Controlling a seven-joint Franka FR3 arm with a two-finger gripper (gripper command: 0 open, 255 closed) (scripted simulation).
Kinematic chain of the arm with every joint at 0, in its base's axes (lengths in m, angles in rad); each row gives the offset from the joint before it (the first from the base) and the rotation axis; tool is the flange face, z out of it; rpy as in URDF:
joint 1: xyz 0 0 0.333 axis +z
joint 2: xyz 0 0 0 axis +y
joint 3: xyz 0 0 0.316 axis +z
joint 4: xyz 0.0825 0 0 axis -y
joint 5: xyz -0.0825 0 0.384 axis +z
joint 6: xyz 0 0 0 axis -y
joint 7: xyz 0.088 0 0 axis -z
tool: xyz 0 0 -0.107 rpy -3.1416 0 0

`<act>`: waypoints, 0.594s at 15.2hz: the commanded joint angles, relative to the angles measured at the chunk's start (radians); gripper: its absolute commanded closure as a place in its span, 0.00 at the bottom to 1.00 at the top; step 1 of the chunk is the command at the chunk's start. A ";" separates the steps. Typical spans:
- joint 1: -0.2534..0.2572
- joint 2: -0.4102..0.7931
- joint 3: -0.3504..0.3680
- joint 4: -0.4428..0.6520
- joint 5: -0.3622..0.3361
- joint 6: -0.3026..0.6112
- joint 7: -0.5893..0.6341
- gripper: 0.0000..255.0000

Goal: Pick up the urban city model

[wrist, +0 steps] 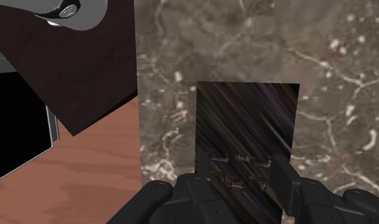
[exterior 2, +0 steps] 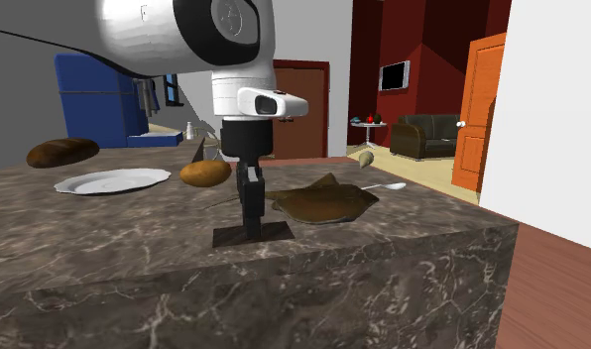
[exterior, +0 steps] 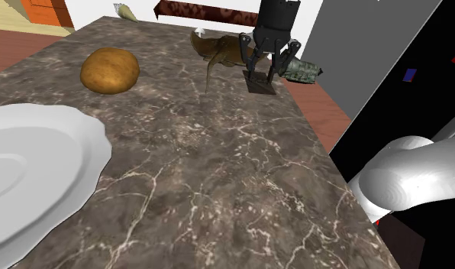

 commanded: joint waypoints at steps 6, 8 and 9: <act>0.000 0.000 0.000 -0.002 0.000 0.002 0.000 1.00; -0.002 0.005 -0.002 0.029 -0.003 -0.024 0.002 1.00; -0.003 0.009 -0.004 0.045 -0.005 -0.036 0.003 1.00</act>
